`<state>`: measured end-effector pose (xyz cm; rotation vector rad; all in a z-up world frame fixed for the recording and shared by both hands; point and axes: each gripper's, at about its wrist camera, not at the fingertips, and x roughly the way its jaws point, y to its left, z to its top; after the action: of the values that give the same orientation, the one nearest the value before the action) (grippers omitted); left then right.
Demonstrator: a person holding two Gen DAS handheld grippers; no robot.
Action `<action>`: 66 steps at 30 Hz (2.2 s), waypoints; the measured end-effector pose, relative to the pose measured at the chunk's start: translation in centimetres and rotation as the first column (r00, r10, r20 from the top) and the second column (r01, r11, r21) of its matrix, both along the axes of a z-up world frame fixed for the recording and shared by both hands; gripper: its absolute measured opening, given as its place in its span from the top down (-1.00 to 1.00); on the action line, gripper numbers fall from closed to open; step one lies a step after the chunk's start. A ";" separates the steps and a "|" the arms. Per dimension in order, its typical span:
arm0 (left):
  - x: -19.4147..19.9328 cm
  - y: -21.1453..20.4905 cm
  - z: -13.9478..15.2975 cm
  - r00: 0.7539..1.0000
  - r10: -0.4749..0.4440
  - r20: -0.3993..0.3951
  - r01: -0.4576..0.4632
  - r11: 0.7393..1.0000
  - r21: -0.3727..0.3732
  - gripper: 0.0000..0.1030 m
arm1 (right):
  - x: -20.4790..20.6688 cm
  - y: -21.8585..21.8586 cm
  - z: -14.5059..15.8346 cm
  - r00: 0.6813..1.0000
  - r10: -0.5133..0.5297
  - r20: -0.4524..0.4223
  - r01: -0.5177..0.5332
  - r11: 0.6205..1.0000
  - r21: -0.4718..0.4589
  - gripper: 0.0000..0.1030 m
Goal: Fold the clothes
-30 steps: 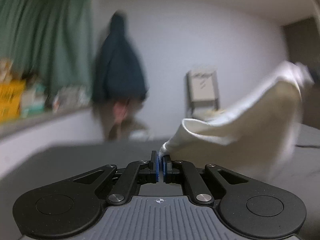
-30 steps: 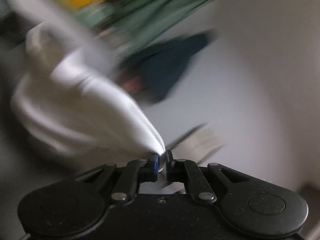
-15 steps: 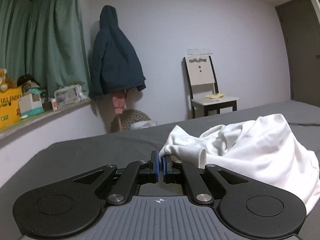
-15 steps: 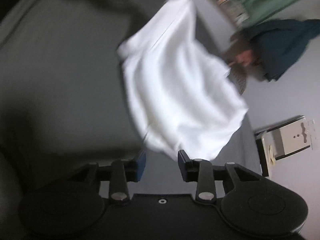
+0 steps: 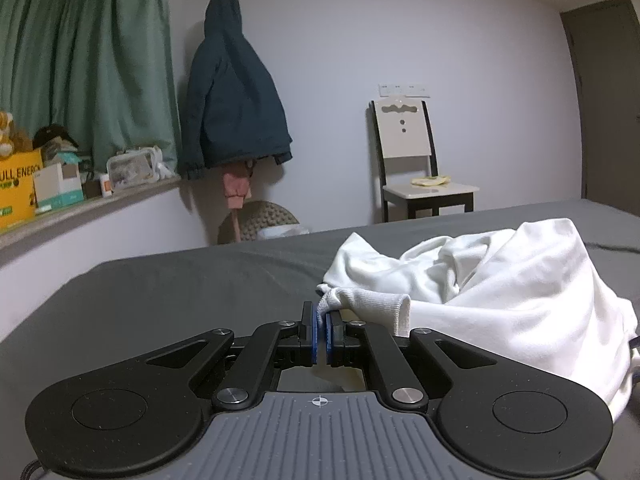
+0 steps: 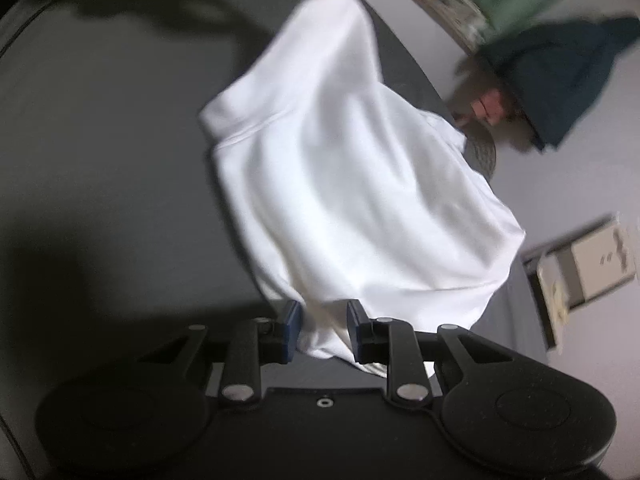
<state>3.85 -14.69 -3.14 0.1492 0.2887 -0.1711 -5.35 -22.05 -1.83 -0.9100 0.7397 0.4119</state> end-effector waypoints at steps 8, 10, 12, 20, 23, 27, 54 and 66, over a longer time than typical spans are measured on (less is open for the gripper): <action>0.3 0.5 0.0 1.000 0.003 -0.014 -0.003 1.000 -0.031 0.93 | 2.1 -2.3 4.2 0.984 -0.066 -0.165 0.118 0.936 0.331 0.47; 0.3 0.6 0.0 1.000 0.004 -0.018 -0.004 0.999 -0.038 0.93 | 1.9 -1.6 3.4 0.992 -0.044 -0.115 0.071 0.967 0.243 0.47; 0.3 0.5 -0.1 1.000 0.002 -0.016 -0.003 0.999 -0.034 0.93 | 2.0 -0.6 1.9 0.997 0.005 -0.076 0.004 0.993 0.121 0.47; 0.5 0.5 -0.2 1.000 0.012 -0.022 -0.012 0.999 -0.030 0.93 | 6.7 -1.9 1.8 0.963 -0.211 -0.171 0.258 0.907 0.333 0.92; 0.6 0.5 -0.3 1.000 0.010 -0.025 -0.010 1.000 -0.027 0.93 | 8.5 -3.2 1.0 0.927 -0.295 -0.232 0.364 0.859 0.361 0.85; 0.6 0.4 -0.3 1.000 0.007 -0.025 -0.007 1.000 -0.025 0.93 | 7.9 -4.4 1.4 0.938 -0.276 -0.211 0.342 0.840 0.422 0.68; 0.7 0.7 -0.3 1.000 0.004 -0.025 -0.005 1.000 -0.027 0.93 | 5.0 1.0 -0.9 0.952 0.283 -0.115 -0.292 0.955 -0.061 0.89; 0.4 0.4 0.0 1.000 -0.006 -0.012 0.006 1.000 -0.022 0.93 | -2.8 -1.0 2.6 0.940 0.329 -0.094 -0.330 0.944 0.009 0.94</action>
<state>4.27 -14.24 -3.09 0.1270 0.2987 -0.1812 -8.13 -23.04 0.82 -1.0296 0.6753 0.7540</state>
